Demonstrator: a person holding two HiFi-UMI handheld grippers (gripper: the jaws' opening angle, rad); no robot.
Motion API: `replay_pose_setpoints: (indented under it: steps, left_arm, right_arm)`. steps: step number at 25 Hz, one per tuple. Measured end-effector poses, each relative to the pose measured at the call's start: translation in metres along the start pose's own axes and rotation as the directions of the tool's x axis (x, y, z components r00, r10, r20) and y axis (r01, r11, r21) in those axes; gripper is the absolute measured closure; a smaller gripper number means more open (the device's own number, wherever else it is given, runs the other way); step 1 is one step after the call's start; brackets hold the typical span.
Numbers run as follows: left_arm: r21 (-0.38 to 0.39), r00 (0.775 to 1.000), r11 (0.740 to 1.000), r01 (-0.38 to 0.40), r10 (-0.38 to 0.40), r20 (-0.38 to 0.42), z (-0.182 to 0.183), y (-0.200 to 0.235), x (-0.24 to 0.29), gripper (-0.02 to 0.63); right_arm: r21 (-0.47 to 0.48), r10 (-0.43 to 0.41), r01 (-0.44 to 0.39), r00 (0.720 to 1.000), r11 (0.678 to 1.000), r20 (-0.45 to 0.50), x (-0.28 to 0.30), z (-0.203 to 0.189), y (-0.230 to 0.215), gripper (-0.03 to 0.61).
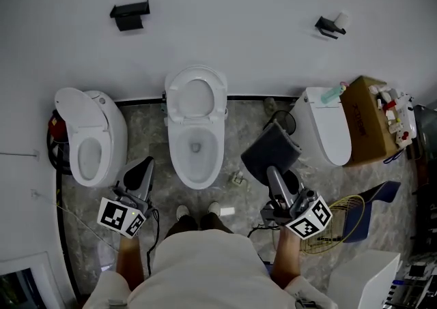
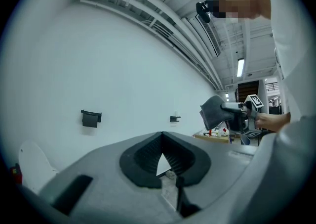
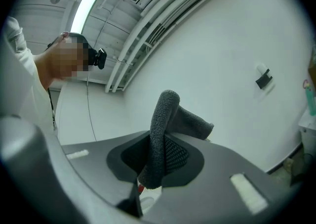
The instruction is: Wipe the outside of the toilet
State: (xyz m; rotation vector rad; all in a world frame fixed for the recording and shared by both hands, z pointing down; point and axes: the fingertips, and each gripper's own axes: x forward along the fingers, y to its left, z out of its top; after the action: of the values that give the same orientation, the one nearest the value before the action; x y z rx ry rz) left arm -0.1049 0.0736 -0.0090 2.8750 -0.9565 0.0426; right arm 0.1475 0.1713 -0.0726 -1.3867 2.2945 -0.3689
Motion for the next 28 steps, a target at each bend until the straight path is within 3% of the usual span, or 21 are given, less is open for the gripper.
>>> replay_pose_setpoints:
  steps: [6,15,28]
  left_arm:
    - [-0.002,0.999,1.0,-0.011,0.011,0.034,0.008,-0.003,-0.004,0.617]
    - [0.026,0.999,0.999,-0.031,0.031,0.01,0.004,-0.007,-0.016,0.617]
    - [0.036,1.0,0.999,-0.019,0.019,0.009,0.012,-0.011,-0.008,0.617]
  right_arm:
    - [-0.065,-0.019,0.018,1.0,0.998,-0.018,-0.009,0.0,0.002,0.517]
    - [-0.168,-0.063,0.06,0.998,0.984,-0.014,-0.01,0.002,0.002,0.517]
    - [-0.276,-0.059,0.046,0.997,0.96,-0.04,0.001,0.007,0.004,0.518]
